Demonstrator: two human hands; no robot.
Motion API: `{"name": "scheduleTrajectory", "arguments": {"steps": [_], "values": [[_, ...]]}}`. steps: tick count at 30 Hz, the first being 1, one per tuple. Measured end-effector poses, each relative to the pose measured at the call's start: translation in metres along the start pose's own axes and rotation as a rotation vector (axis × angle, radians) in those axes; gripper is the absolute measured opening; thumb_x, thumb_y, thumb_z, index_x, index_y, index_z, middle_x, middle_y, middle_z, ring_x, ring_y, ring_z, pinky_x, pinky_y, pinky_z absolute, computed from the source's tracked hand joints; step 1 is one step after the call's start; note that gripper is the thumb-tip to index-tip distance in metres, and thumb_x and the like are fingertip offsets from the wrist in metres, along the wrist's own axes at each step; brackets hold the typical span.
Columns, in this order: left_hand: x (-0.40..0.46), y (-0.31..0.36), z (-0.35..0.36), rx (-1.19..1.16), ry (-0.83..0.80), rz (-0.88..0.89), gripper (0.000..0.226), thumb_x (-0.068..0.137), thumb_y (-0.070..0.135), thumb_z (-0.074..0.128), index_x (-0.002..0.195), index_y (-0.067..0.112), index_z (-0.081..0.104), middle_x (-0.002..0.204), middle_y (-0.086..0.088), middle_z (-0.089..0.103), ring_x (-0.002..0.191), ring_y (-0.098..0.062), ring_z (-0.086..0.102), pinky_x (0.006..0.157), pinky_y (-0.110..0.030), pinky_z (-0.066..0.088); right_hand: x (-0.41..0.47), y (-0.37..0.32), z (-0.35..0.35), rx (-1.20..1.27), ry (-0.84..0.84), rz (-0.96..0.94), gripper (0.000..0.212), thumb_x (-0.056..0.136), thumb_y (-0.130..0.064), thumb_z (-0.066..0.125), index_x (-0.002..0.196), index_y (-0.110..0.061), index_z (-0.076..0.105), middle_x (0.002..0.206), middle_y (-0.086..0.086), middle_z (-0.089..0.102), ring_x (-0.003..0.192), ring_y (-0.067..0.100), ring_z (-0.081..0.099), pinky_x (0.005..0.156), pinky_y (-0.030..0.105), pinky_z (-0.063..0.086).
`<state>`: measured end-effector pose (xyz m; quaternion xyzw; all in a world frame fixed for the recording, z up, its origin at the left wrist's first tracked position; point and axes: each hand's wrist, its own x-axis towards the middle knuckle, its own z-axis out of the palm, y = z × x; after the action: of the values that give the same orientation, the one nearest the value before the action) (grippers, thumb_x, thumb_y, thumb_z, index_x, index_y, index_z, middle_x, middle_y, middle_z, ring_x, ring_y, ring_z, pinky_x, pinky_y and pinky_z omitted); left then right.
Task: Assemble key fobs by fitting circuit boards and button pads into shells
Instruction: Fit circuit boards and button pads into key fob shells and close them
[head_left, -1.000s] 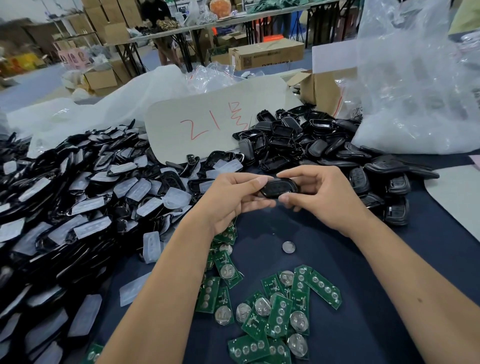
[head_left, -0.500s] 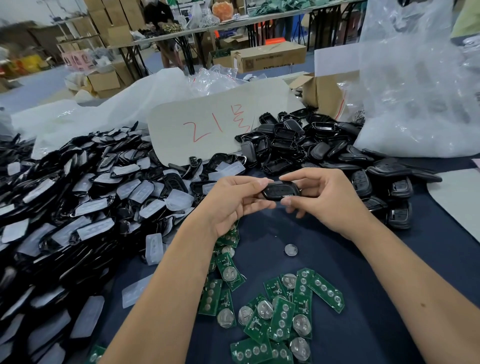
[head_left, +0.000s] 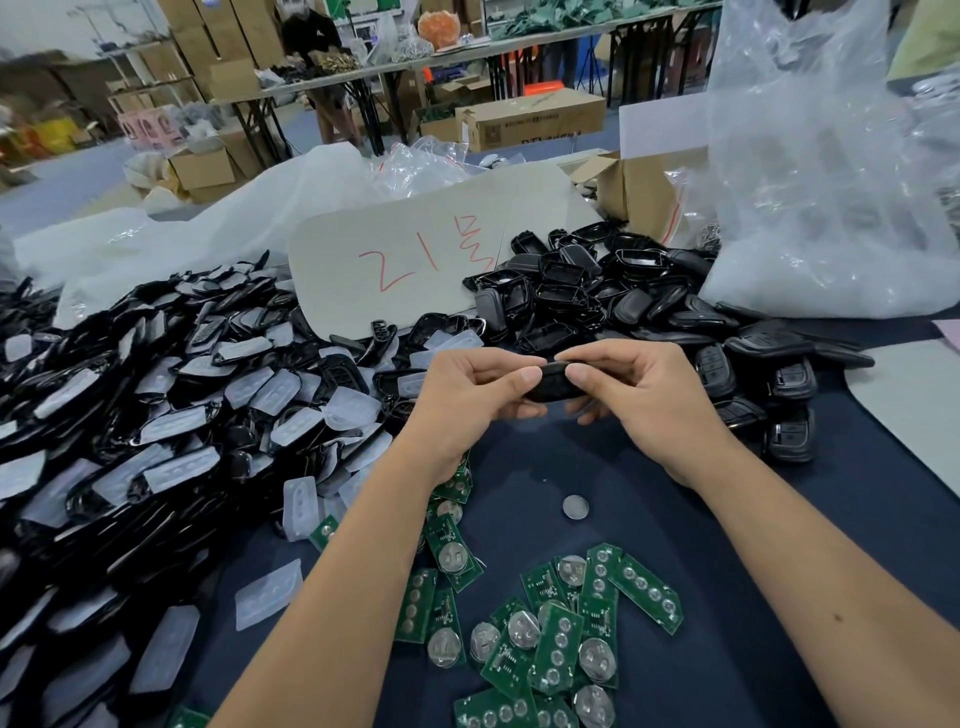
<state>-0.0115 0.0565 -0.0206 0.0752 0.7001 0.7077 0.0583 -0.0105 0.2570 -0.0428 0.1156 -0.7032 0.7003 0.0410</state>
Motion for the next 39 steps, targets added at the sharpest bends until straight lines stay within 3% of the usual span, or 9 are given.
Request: {"name": "scheduleTrajectory", "arguments": {"steps": [4, 10, 17, 22, 28, 32, 35, 39], "values": [[-0.001, -0.002, 0.001, 0.004, 0.016, 0.020, 0.016, 0.092, 0.003, 0.074, 0.100, 0.015, 0.081, 0.093, -0.014, 0.079, 0.079, -0.024, 0.078, 0.075, -0.027, 0.062, 0.000, 0.000, -0.001, 0.033, 0.019, -0.008, 0.017, 0.095, 0.001, 0.071, 0.107, -0.009, 0.079, 0.090, 0.015, 0.079, 0.072, 0.021, 0.075, 0.063, 0.023, 0.058], [0.001, -0.004, 0.000, 0.103, 0.039, 0.137, 0.016, 0.084, 0.005, 0.082, 0.098, 0.012, 0.081, 0.095, -0.012, 0.080, 0.093, -0.031, 0.077, 0.092, -0.040, 0.061, -0.001, -0.002, -0.005, 0.061, 0.022, -0.013, 0.023, 0.090, -0.001, 0.077, 0.102, -0.020, 0.082, 0.091, 0.009, 0.080, 0.081, 0.021, 0.077, 0.074, 0.022, 0.057], [0.002, -0.004, 0.000, 0.209, 0.075, 0.222, 0.023, 0.080, 0.001, 0.084, 0.095, 0.019, 0.083, 0.095, -0.010, 0.079, 0.087, -0.025, 0.076, 0.089, -0.040, 0.062, 0.000, -0.003, -0.007, 0.047, -0.022, -0.007, 0.027, 0.089, -0.002, 0.078, 0.105, -0.023, 0.082, 0.106, 0.003, 0.080, 0.093, 0.018, 0.074, 0.084, 0.023, 0.058], [0.002, -0.002, 0.001, 0.244, 0.067, 0.249, 0.028, 0.081, -0.003, 0.083, 0.093, 0.022, 0.081, 0.095, -0.008, 0.080, 0.087, -0.026, 0.075, 0.087, -0.036, 0.062, -0.002, -0.003, -0.008, -0.080, -0.004, -0.043, 0.024, 0.085, -0.010, 0.084, 0.102, -0.026, 0.082, 0.101, 0.000, 0.080, 0.096, 0.018, 0.076, 0.088, 0.026, 0.058], [0.003, -0.003, -0.001, 0.293, 0.067, 0.266, 0.026, 0.082, -0.002, 0.082, 0.095, 0.020, 0.081, 0.095, -0.009, 0.079, 0.088, -0.027, 0.075, 0.087, -0.039, 0.062, 0.000, -0.006, -0.005, -0.159, 0.033, -0.106, 0.026, 0.081, -0.001, 0.085, 0.096, -0.022, 0.082, 0.093, -0.003, 0.080, 0.091, 0.014, 0.077, 0.088, 0.025, 0.058], [0.002, -0.004, 0.001, 0.510, 0.112, 0.322, 0.022, 0.079, 0.006, 0.086, 0.095, 0.019, 0.081, 0.092, 0.008, 0.077, 0.091, -0.009, 0.072, 0.087, -0.034, 0.060, -0.003, -0.010, -0.001, -0.401, 0.074, -0.245, 0.025, 0.077, 0.000, 0.088, 0.095, -0.018, 0.082, 0.092, -0.009, 0.078, 0.092, 0.008, 0.073, 0.089, 0.030, 0.058], [0.001, -0.003, 0.006, 0.710, 0.102, 0.447, 0.024, 0.078, 0.011, 0.087, 0.098, 0.019, 0.078, 0.093, 0.010, 0.074, 0.092, -0.010, 0.069, 0.082, -0.033, 0.058, -0.003, -0.010, 0.004, -0.544, 0.061, -0.393, 0.024, 0.076, -0.001, 0.089, 0.096, -0.012, 0.082, 0.095, -0.007, 0.076, 0.093, 0.007, 0.071, 0.089, 0.030, 0.056], [0.001, -0.003, 0.010, 0.730, 0.091, 0.456, 0.036, 0.076, 0.004, 0.086, 0.102, 0.022, 0.068, 0.086, 0.011, 0.072, 0.083, -0.009, 0.069, 0.076, -0.028, 0.058, -0.004, -0.007, 0.005, -0.443, 0.061, -0.303, 0.027, 0.077, 0.003, 0.086, 0.097, -0.014, 0.080, 0.096, -0.008, 0.077, 0.095, 0.009, 0.072, 0.090, 0.033, 0.057]]}}
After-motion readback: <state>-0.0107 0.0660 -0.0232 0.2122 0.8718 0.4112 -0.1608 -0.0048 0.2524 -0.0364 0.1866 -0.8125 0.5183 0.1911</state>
